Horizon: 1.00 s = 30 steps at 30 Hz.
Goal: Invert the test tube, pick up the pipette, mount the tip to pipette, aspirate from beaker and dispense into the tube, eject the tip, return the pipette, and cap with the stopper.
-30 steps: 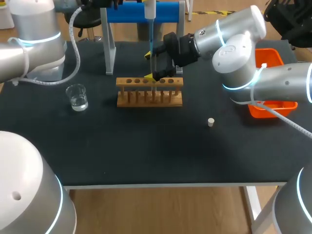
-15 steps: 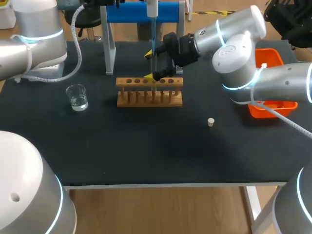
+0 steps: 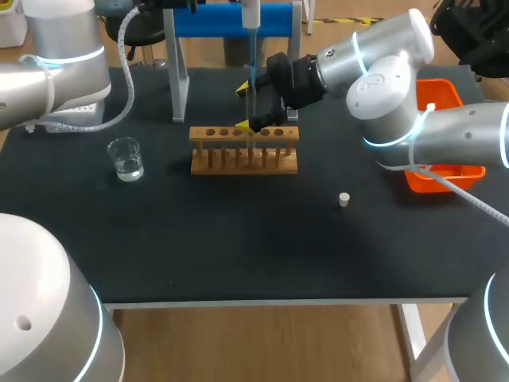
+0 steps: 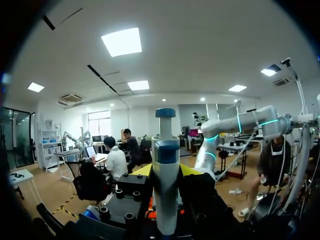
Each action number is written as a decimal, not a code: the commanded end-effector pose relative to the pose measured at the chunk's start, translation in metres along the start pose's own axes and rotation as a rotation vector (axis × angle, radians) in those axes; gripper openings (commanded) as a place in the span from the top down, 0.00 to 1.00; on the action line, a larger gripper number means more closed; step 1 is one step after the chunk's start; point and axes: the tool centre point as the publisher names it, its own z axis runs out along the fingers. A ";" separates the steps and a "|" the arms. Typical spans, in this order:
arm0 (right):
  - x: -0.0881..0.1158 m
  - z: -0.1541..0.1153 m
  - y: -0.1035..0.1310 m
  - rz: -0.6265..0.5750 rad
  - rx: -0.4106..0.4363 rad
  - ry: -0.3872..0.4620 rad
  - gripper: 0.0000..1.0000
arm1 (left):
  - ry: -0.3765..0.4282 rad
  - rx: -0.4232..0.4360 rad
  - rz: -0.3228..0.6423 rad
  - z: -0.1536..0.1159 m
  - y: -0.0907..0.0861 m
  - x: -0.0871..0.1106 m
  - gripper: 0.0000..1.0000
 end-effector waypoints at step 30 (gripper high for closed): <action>-0.001 0.000 0.000 -0.001 0.000 0.003 0.00 | -0.021 -0.012 -0.005 -0.009 0.003 0.012 1.00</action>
